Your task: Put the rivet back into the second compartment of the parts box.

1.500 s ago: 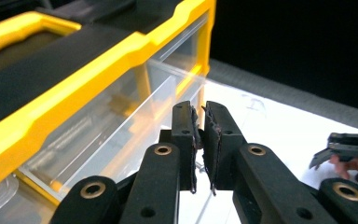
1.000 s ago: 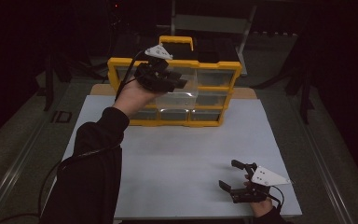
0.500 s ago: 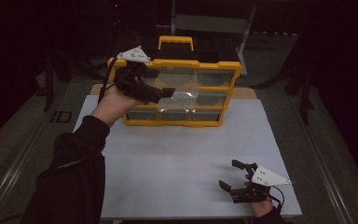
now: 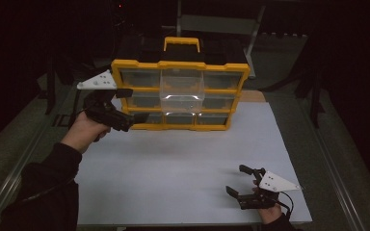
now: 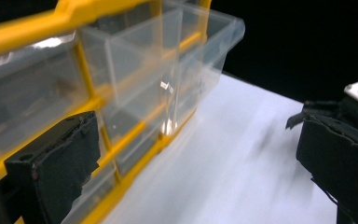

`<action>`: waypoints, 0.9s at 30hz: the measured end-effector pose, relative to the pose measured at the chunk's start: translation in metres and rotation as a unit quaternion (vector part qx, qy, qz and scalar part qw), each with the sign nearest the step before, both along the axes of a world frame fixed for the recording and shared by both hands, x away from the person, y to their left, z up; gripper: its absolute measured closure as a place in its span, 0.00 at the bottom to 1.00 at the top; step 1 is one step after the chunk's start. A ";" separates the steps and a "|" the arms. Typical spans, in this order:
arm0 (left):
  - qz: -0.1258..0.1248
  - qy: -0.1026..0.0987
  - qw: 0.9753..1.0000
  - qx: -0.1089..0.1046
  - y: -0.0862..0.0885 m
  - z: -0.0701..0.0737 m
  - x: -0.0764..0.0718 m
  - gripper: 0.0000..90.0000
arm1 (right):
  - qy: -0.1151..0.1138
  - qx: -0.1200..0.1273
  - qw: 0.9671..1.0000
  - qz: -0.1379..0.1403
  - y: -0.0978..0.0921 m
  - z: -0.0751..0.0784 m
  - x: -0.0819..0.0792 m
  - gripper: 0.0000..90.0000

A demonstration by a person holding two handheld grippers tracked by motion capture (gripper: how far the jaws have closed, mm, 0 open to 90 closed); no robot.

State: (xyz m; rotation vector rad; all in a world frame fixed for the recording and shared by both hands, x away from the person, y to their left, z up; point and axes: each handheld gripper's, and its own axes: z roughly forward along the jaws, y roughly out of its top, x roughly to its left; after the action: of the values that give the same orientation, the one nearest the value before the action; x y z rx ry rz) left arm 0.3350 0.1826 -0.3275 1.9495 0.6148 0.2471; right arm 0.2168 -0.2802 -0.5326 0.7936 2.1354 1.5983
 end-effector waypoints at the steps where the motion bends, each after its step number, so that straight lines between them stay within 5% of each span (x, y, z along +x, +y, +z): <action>1: 0.000 0.002 1.000 -0.002 0.003 -0.005 -0.003 0.00 | 0.000 0.000 1.000 0.000 0.000 0.000 0.000 0.12; 9: -0.004 0.009 1.000 -0.021 0.016 -0.043 -0.029 0.00 | 0.001 -0.001 1.000 0.000 0.000 -0.001 0.001 0.12; 27: 0.012 -0.028 0.999 -0.028 0.028 -0.112 -0.089 0.00 | 0.002 -0.002 1.000 0.001 0.001 -0.001 0.000 0.12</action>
State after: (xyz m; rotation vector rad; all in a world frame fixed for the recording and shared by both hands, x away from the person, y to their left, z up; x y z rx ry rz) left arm 0.2456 0.2110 -0.4391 1.8768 0.6018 0.2953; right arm 0.2172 -0.2794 -0.5332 0.7942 2.1411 1.5949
